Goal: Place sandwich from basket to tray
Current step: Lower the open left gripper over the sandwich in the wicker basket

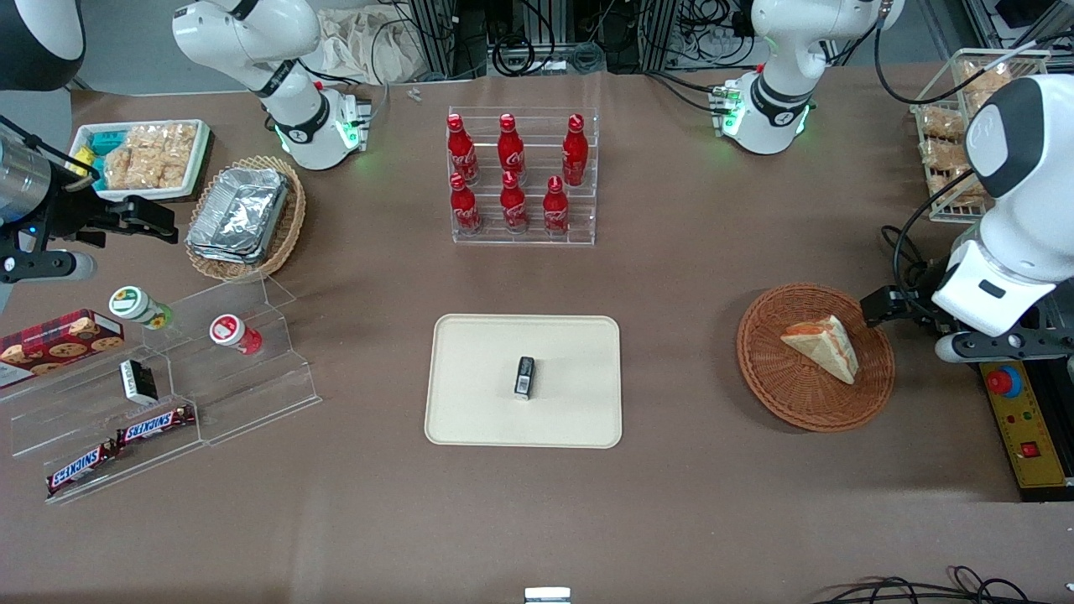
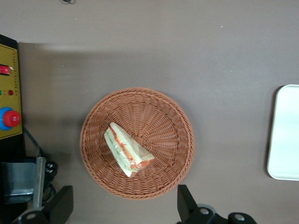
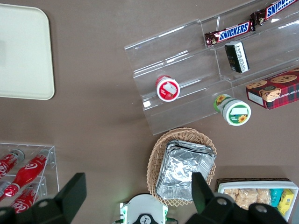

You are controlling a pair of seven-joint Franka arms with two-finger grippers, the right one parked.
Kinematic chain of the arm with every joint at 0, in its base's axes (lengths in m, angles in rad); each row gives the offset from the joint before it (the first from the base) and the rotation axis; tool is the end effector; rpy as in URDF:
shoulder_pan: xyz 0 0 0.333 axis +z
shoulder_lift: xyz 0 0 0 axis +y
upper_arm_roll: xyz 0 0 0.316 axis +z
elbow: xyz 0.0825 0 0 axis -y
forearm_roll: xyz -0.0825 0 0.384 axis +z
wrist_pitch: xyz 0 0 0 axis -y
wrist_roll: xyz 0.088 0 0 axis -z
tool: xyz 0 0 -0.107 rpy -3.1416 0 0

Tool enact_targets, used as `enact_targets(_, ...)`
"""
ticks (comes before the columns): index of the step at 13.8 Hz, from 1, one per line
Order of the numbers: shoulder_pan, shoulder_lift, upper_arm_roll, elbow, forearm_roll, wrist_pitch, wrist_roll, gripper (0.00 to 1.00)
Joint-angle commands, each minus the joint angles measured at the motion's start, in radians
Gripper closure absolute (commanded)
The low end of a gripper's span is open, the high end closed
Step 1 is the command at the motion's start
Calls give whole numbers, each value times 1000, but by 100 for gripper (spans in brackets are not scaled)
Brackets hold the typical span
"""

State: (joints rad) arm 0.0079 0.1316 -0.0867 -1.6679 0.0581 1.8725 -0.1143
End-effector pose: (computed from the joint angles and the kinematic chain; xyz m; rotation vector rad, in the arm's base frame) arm 0.6101 -0.0411 0.5288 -3.1016 -0.0332 -0.1203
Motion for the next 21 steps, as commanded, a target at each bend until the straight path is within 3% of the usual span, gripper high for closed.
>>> enact_targets(1,-14,19,10,33,20,-32,-8,0)
enact_targets(7,-13,40,10,16,20,-29,-51,0)
enact_targets(11,-9,39,12,-61,6,-12,-403,0)
enact_targets(15,18,-1,19,-271,12,183,-525,0)
enact_targets(18,49,-1,19,-334,11,214,-554,0)
enact_targets(21,73,-21,19,-493,9,417,-559,0)
